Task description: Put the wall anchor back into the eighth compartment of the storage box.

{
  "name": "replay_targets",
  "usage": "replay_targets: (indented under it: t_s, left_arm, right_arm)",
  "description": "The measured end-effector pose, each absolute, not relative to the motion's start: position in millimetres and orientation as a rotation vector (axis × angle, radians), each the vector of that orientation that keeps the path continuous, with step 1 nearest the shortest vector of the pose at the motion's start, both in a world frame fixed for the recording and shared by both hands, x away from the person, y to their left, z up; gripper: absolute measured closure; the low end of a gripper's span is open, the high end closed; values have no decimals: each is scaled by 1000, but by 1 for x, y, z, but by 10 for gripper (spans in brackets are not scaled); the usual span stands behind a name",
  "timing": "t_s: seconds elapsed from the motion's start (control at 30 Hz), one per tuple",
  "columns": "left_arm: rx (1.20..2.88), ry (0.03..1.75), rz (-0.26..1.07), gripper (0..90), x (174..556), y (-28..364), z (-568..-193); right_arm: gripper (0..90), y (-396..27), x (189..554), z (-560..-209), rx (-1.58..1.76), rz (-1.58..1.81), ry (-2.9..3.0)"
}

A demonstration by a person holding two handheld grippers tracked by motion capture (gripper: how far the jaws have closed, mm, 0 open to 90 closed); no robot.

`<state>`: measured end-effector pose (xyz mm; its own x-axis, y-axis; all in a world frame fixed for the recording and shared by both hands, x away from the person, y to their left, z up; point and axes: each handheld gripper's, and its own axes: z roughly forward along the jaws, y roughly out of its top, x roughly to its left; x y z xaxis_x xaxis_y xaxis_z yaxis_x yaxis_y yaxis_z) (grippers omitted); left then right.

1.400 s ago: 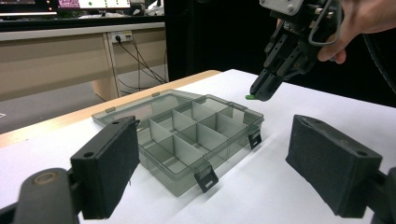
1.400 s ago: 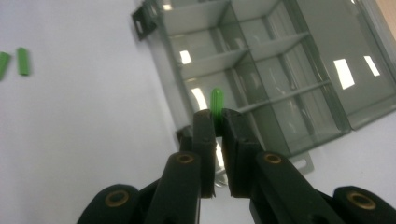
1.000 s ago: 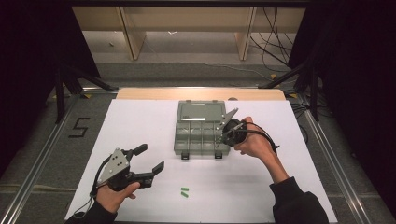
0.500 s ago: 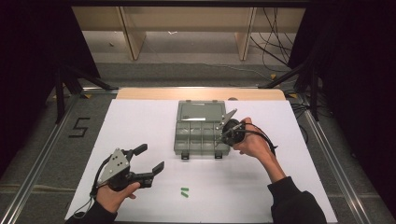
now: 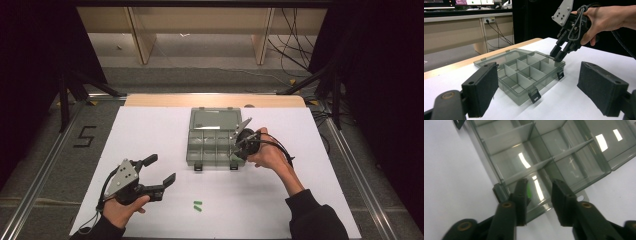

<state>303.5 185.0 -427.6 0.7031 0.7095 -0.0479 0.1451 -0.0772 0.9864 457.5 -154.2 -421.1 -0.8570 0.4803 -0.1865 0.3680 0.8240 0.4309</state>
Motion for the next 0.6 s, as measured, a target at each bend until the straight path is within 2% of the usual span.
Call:
replay_targets:
  t_s: [0.07, 0.33, 0.47, 0.6]
  left_arm:
    - [1610, 709, 538, 160, 304, 185, -428]
    - [1607, 713, 536, 160, 303, 185, -427]
    - [1607, 712, 538, 159, 303, 186, -427]
    - [1608, 708, 540, 160, 303, 186, -427]
  right_arm:
    - [592, -153, 456, -418, 637, 587, 2723]
    - [289, -139, 437, -404, 576, 680, 2682]
    - [241, -131, 423, -401, 527, 735, 2690]
    - [236, -120, 409, -402, 470, 765, 2708]
